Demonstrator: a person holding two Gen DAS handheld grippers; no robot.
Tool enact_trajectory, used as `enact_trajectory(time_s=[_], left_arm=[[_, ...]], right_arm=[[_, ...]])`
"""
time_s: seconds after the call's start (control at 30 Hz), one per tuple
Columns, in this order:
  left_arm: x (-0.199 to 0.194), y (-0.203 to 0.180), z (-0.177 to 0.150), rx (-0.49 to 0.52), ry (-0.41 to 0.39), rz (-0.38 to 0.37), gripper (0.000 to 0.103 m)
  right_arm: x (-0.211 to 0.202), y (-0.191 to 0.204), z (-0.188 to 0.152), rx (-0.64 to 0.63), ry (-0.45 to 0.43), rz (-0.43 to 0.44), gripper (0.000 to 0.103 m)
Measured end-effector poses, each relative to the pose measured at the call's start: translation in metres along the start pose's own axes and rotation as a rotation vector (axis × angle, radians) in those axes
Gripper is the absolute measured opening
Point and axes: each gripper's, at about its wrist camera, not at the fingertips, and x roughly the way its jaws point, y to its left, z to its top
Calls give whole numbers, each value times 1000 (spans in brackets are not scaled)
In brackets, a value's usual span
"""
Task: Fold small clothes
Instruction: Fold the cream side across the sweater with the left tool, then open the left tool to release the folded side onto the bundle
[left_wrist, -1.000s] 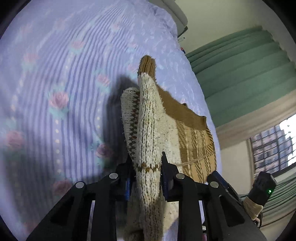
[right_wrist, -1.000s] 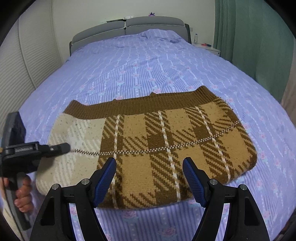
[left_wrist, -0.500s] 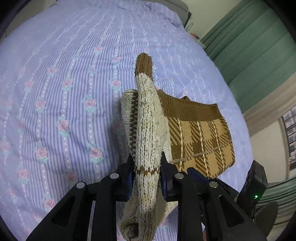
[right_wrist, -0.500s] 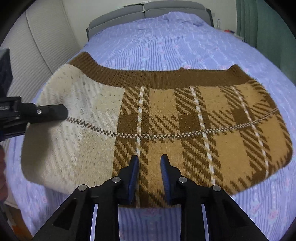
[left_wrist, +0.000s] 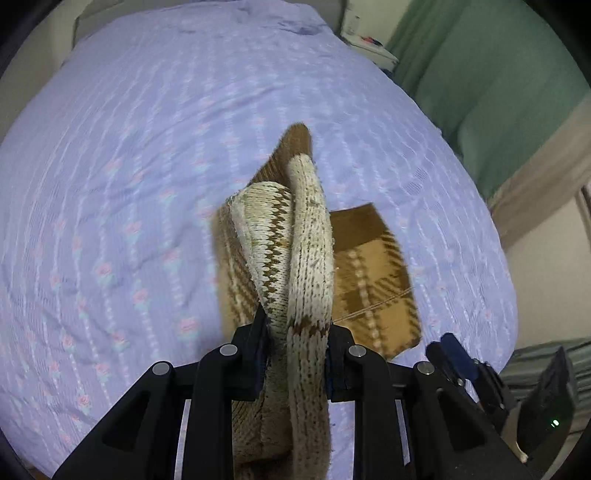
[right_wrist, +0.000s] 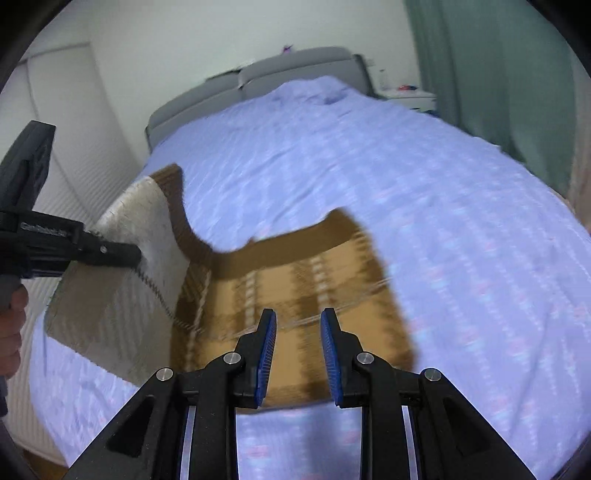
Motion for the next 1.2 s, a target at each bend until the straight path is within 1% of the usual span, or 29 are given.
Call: enact_trajectory(time_s=[0.1,0.27,0.33,0.47,0.6,0.63,0.7,0.73,0.77,0.83,0.93,1.0,1.07,1.13,1.2], left_arm=[[15,-35,10,28,7,56,24],[56,-74,21,6,55,109,24],[72,-89,19,16,55,145,24],[101,-109,12,28,74,185,24],[120,-124,6,37,69,190,26],[124,-127,5,42,72,183,29],[132,-132,1,58,84,146,40],[133,-133,1,59,88,113,50],[132,-132,1,52,84,68,55],[127,-133,4,46,76,15,58],[108,-134,10,58,53,-43,59],[89,-135,13,77,41,-130,61],[63,-133,13,96,15,-194,61],[39,-133,9,153,-35,-212,62],[8,-128,-3,247,-111,-183,63]], right_arm=[[-14,-29,4,21,-31,-33,25],[-25,-67,0,68,-57,-49,25],[-27,-81,-5,95,-59,-53,25],[-26,-101,-13,126,-51,-63,25],[-26,-118,-21,136,-44,-86,25],[-26,-121,-23,146,-42,-88,25],[-27,-125,-27,157,-36,-92,25],[-28,-127,-29,162,-33,-101,25],[-28,-127,-30,162,-32,-105,25],[-31,-128,-33,165,-34,-112,25],[-35,-127,-35,165,-40,-116,25],[-38,-126,-35,170,-43,-115,25],[-42,-121,-34,174,-46,-108,25],[-45,-114,-33,168,-49,-100,26],[-48,-106,-31,158,-57,-95,26]])
